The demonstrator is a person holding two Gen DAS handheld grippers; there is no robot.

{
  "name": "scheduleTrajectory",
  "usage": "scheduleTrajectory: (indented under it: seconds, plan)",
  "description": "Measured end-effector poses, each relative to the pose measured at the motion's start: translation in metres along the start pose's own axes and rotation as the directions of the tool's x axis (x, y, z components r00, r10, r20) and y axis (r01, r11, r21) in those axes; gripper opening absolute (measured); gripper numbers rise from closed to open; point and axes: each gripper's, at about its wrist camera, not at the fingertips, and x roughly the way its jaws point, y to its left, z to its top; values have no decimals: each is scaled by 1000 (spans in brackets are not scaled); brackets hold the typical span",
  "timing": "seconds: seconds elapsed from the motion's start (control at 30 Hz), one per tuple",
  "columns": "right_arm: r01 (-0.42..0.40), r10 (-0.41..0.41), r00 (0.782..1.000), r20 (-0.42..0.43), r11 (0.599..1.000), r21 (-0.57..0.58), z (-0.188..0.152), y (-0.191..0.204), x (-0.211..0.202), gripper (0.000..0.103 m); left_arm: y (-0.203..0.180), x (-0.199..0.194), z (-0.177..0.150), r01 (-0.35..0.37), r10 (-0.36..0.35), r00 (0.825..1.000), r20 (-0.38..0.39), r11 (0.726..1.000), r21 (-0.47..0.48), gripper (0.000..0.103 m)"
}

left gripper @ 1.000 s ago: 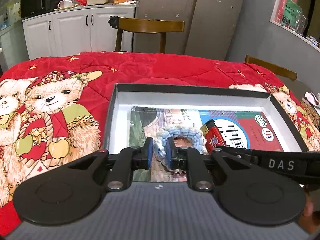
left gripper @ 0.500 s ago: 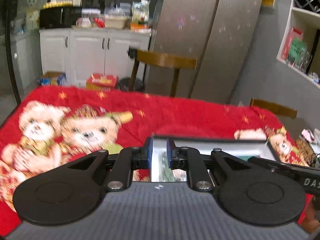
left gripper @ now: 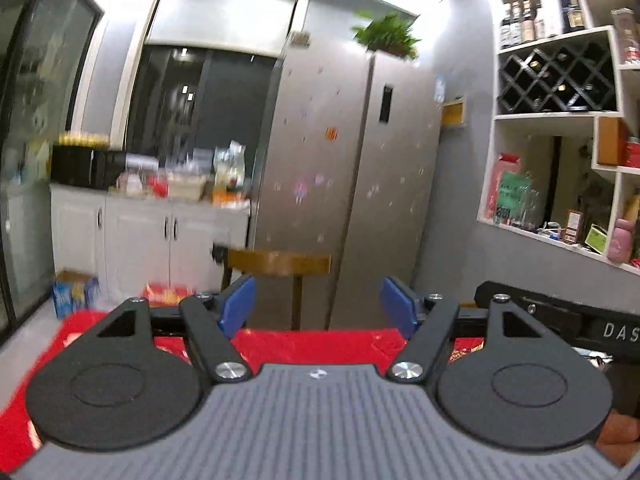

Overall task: Organize objects
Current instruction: 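Open both tools and raise them away from the black box, then grasp black-and-white scrunchie with left tool while right grasps white-and-brown scrunchie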

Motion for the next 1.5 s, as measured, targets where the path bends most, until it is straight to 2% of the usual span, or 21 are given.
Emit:
scheduleTrajectory:
  seconds: [0.17,0.27,0.37,0.47,0.57,0.67,0.73,0.83,0.93,1.13,1.2,1.23,1.3,1.43,1.5]
  plan:
    - [8,-9,999,46,1000,15,-5,10,-29,88,-14,-43,0,4,-5,1000,22,998,70,76]
    - [26,-27,998,51,999,25,-21,10,-41,90,-21,-65,-17,-2,1,1000,12,997,77,79]
    - [11,-11,1000,-2,1000,25,-47,8,-45,90,-19,-73,-47,-1,4,999,-46,998,57,79]
    - [10,-7,998,-64,999,53,-77,1,-42,90,-12,-62,-85,-19,20,992,-126,1000,8,79]
    - [31,-17,991,-130,993,110,-107,-11,-31,90,-5,-44,-125,-40,33,976,-217,999,-29,79]
    - [63,-25,980,-197,980,190,-132,-25,-22,86,0,-35,-158,-66,60,962,-266,998,-14,79]
    - [86,-22,969,-245,963,254,-147,-34,-18,77,6,-25,-173,-103,97,947,-308,995,-3,79]
    - [98,12,941,-339,946,307,-172,-37,-12,64,14,-17,-189,-145,130,927,-351,989,-15,79]
    - [111,26,915,-403,943,314,-189,-34,-3,56,19,-5,-200,-163,137,911,-390,986,-35,79]
    - [113,20,891,-454,958,263,-204,-28,8,52,22,15,-218,-193,181,867,-464,981,22,77]
    - [113,20,884,-467,960,255,-209,-27,10,47,22,15,-218,-182,170,876,-452,983,17,73]
    - [106,15,889,-458,966,237,-209,-25,9,48,23,15,-219,-173,157,879,-450,985,6,70]
    - [91,6,892,-453,977,191,-208,-21,9,48,25,17,-219,-170,148,879,-453,985,-8,70]
    - [107,-8,901,-435,973,204,-210,-23,8,44,24,18,-218,-179,152,881,-449,984,-18,68]
    - [121,-16,904,-428,968,220,-210,-26,8,38,23,18,-217,-179,152,882,-447,984,-18,60]
